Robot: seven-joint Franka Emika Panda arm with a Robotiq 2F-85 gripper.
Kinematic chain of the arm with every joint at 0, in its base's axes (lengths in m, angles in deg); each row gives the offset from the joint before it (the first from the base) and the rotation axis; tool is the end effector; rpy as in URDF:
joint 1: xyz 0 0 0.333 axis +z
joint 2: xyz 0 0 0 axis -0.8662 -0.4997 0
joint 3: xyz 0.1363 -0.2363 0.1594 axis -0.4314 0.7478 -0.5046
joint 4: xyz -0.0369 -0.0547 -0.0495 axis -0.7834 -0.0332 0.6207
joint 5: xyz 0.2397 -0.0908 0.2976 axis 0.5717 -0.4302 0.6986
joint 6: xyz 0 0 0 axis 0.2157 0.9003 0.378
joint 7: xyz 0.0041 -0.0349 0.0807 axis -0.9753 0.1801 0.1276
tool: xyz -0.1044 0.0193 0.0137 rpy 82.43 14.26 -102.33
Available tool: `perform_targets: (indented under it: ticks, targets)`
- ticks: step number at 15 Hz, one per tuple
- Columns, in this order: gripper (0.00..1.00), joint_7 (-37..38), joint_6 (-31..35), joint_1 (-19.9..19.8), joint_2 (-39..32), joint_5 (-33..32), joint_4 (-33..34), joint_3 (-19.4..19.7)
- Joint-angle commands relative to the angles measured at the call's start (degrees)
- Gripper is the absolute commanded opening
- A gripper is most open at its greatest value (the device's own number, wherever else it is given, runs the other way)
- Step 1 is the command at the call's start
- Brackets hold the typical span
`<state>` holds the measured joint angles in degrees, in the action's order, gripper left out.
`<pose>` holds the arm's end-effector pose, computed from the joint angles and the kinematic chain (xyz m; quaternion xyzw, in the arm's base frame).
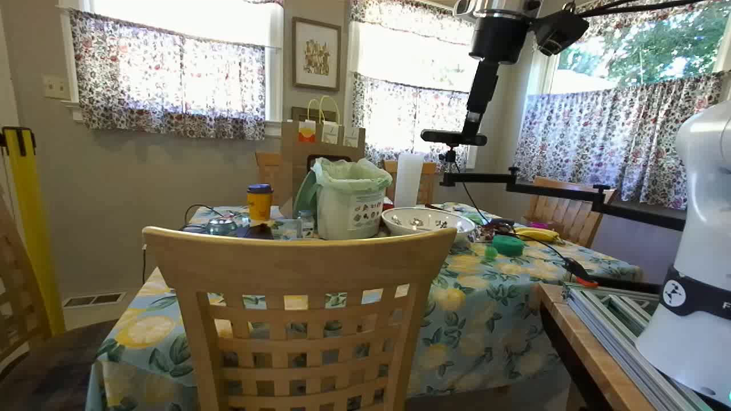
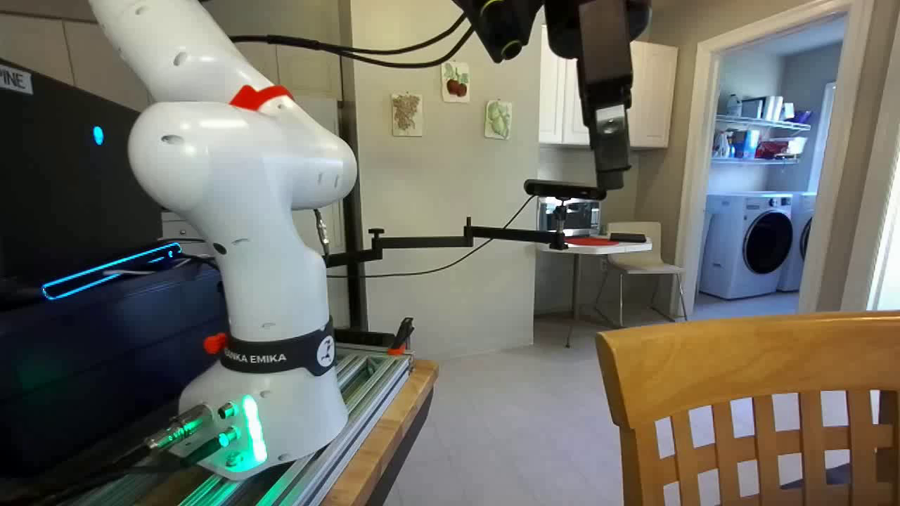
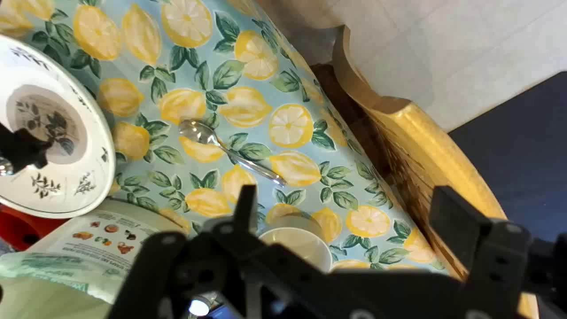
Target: Pull the chair back
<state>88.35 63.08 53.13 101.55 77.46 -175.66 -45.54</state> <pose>0.3391 -0.0525 0.4727 0.9905 -0.0786 0.0788 0.0808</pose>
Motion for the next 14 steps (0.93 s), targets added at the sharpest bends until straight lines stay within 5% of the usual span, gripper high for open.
perform_targets:
  ticks: [1,9,14]
  targets:
    - [1.00,-0.04,-0.18,-0.04,-0.01,0.07,0.13,-0.06]
    - [1.00,-0.47,0.57,0.47,-0.94,0.01,0.23,-0.31]
    - [1.00,-2.86,9.87,4.91,-7.56,0.11,1.67,-2.76]
